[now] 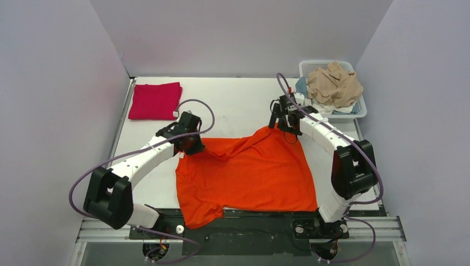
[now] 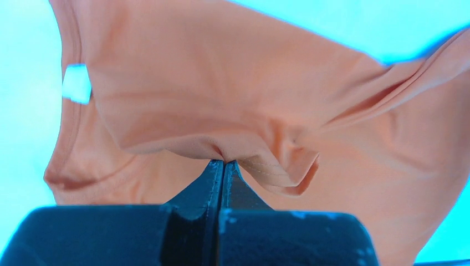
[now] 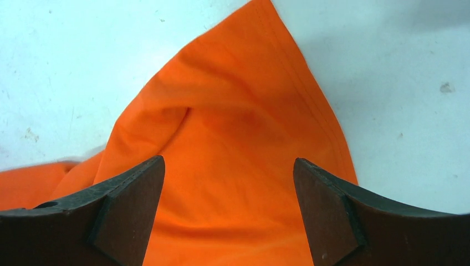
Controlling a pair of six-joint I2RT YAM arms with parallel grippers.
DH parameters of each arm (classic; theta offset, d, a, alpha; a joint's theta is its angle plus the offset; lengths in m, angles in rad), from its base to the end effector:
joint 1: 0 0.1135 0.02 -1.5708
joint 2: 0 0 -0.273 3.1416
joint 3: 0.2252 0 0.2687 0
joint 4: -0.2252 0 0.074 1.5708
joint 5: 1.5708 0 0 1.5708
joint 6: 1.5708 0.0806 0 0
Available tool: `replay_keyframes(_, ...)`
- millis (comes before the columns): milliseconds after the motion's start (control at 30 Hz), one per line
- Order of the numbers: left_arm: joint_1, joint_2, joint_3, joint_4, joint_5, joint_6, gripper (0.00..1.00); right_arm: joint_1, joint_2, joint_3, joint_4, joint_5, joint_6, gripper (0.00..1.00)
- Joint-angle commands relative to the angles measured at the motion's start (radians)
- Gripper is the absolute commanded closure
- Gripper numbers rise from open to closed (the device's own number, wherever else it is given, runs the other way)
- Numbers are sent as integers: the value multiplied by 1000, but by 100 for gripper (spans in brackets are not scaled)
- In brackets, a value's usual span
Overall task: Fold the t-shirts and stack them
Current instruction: Flatten out the tshirt
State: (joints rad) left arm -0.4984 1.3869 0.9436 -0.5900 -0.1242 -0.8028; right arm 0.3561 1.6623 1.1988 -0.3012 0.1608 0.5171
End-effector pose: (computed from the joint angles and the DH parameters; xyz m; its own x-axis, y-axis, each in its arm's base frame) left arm 0.2782 -0.1400 0.1915 -0.8253 -0.3635 -0.4322 -0.2519 0.9219 -0.2944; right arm 0.3952 0.1332 0.2156 -0.6806 0.2675 -0.6820 0.1158 0.9585 0.2604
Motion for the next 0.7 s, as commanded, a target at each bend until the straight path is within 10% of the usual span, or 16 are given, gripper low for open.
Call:
replay_keyframes(0, 74, 77, 155, 86, 25, 39, 100, -18, 84, 91, -1, 6, -10, 20)
replay_keyframes(400, 213, 439, 568, 153, 75, 101, 100, -45, 274, 234, 49, -91, 68, 20)
replay_keyframes(667, 273, 1120, 1490, -213, -24, 152, 96, -81, 328, 321, 67, -93, 100, 20)
